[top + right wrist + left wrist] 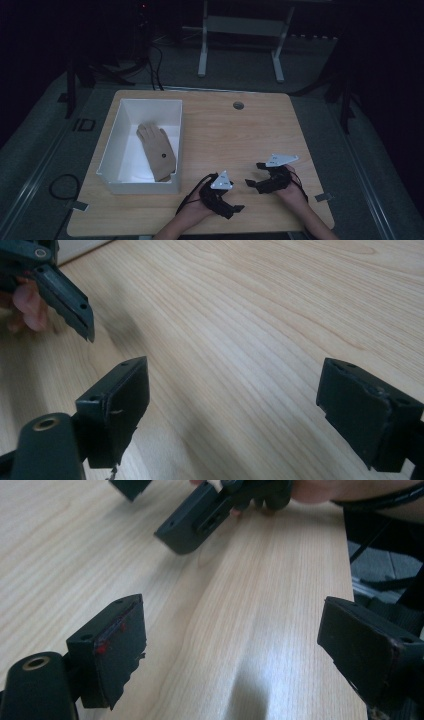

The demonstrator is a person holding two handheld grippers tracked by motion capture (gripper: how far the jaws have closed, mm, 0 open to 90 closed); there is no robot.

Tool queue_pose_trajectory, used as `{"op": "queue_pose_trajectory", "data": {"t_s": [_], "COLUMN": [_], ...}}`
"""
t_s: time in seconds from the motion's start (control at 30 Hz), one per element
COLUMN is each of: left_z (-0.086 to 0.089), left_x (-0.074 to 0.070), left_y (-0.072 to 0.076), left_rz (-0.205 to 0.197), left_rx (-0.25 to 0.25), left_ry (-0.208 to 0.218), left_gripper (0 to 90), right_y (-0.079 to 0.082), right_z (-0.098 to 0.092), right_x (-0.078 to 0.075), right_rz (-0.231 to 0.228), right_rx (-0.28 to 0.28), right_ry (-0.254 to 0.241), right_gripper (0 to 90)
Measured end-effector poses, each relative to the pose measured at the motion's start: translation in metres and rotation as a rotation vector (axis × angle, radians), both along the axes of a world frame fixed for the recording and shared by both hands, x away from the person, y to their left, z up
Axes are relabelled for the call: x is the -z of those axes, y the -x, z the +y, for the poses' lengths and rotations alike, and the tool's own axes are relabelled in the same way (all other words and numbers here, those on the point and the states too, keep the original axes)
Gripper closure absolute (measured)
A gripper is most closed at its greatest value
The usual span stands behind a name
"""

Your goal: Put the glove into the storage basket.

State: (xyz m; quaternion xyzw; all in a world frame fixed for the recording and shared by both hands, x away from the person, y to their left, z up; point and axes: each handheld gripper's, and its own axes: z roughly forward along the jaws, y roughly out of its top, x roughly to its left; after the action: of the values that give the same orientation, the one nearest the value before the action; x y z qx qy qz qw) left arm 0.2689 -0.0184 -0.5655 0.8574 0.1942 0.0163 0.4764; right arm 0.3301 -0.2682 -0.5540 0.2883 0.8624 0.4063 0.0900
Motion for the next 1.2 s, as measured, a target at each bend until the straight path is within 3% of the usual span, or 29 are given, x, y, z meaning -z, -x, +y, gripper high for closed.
{"op": "queue_pose_trajectory", "data": {"t_s": [0.27, 0.43, 0.57, 0.77, 1.0, 1.2], "left_z": [0.003, 0.003, 0.002, 0.001, 0.0, 0.001], "left_x": [0.003, 0.004, 0.004, 0.005, 0.005, 0.005], "left_y": [0.001, 0.001, 0.001, 0.002, 0.003, 0.005], "left_rz": [-0.036, -0.038, -0.043, -0.05, -0.058, -0.069], "left_rx": [-0.031, -0.037, -0.036, -0.035, -0.034, -0.033], "left_ry": [-0.012, -0.012, -0.016, -0.022, -0.023, -0.018], "left_gripper": [8.3, 6.3, 5.7, 5.7, 5.7, 5.7], "right_y": [0.004, 0.008, 0.014, 0.019, 0.019, 0.019], "right_z": [-0.011, -0.02, -0.03, -0.042, -0.049, -0.05], "right_x": [0.002, 0.005, 0.007, 0.005, 0.008, 0.008], "right_rz": [-0.007, 0.007, -0.002, -0.03, -0.032, -0.036], "right_rx": [0.001, 0.003, 0.017, 0.045, 0.063, 0.077], "right_ry": [0.003, 0.009, -0.029, -0.046, -0.074, -0.056], "right_gripper": [13.3, 12.5, 12.5, 12.5, 13.1, 12.7]}}
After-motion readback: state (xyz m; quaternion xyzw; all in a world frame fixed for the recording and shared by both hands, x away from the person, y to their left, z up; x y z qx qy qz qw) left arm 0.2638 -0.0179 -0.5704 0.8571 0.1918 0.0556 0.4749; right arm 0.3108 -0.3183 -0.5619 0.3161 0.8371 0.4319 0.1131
